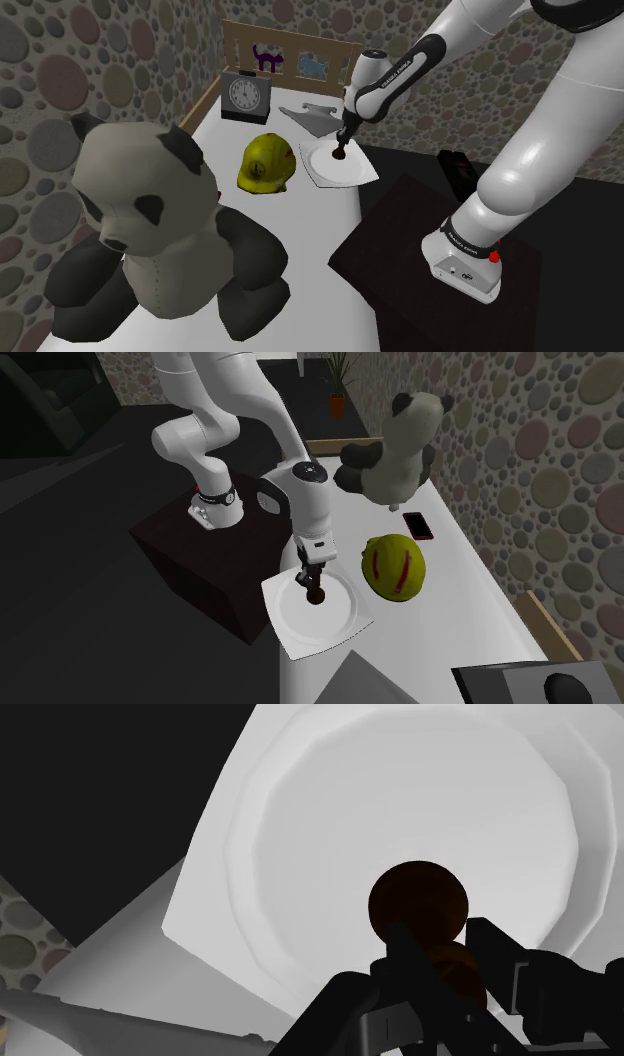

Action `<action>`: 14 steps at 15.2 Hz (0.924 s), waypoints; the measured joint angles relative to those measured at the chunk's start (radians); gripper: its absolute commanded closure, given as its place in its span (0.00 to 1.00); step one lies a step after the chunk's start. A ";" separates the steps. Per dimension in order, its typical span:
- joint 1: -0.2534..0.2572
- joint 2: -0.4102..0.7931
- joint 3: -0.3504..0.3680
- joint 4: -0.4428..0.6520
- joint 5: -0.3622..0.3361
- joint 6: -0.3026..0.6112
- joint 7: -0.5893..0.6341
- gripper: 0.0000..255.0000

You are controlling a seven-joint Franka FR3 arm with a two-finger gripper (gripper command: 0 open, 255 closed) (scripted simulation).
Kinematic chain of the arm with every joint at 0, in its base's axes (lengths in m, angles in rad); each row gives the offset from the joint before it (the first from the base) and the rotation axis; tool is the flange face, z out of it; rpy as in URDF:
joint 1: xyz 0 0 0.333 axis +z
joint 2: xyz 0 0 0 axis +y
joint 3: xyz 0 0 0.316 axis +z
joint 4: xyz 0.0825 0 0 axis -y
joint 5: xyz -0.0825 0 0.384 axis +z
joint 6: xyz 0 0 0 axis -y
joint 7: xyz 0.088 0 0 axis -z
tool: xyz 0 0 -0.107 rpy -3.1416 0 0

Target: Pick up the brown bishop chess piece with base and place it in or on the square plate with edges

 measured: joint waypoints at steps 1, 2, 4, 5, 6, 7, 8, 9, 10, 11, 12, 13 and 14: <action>0.001 0.014 -0.003 0.000 -0.008 0.014 0.006 1.00; 0.003 0.029 -0.006 0.001 -0.016 0.027 0.013 1.00; 0.007 0.056 -0.014 0.001 -0.032 0.054 0.026 1.00; 0.009 0.070 -0.017 0.007 -0.037 0.061 0.031 1.00; 0.009 0.075 -0.019 0.007 -0.040 0.067 0.032 1.00; 0.010 0.079 -0.020 0.007 -0.042 0.071 0.034 1.00; 0.010 0.081 -0.020 0.007 -0.043 0.072 0.035 1.00; 0.010 0.082 -0.021 0.008 -0.043 0.073 0.035 1.00; 0.011 0.082 -0.021 0.008 -0.044 0.073 0.035 1.00; 0.011 0.082 -0.021 0.008 -0.044 0.074 0.035 1.00; 0.011 0.082 -0.021 0.008 -0.044 0.074 0.035 0.00; 0.011 0.082 -0.021 0.008 -0.044 0.074 0.035 0.00; 0.011 0.082 -0.021 0.008 -0.044 0.074 0.035 0.00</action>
